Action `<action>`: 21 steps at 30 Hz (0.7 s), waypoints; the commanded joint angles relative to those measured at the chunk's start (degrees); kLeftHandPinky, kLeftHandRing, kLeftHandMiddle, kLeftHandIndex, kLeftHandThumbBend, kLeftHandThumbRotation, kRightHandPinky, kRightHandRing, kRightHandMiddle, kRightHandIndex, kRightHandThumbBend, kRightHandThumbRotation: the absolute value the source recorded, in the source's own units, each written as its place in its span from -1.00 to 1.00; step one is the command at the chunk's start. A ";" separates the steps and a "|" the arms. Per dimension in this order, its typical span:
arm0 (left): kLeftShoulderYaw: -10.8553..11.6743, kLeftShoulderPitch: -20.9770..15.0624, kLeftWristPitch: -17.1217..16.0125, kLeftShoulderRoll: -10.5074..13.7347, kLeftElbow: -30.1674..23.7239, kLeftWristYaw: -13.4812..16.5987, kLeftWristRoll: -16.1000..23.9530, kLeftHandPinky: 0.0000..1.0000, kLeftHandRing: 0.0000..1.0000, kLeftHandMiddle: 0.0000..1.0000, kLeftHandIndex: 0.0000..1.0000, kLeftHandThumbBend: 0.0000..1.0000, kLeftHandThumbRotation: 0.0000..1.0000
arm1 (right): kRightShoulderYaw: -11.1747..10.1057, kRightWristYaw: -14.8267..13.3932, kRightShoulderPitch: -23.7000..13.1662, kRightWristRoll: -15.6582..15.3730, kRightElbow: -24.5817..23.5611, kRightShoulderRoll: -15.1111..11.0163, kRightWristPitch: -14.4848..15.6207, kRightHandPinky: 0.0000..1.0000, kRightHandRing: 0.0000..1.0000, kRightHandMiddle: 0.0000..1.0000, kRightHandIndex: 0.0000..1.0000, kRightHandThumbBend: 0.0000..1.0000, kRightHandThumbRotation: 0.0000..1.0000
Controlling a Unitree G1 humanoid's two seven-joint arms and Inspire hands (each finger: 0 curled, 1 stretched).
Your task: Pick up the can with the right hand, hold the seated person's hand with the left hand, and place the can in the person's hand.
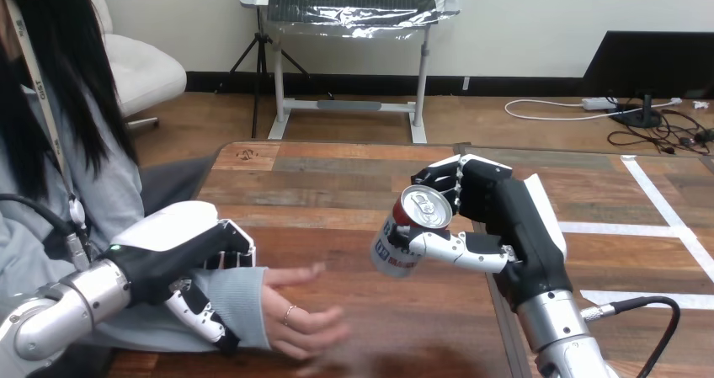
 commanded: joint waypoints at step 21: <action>3.46 -0.23 0.99 -0.01 -11.05 -0.80 -6.06 -0.54 -0.44 -0.31 -0.27 0.94 -1.00 | -0.05 1.08 -4.11 2.87 -1.73 0.90 0.49 -0.32 -0.19 -0.05 -0.04 0.49 -1.00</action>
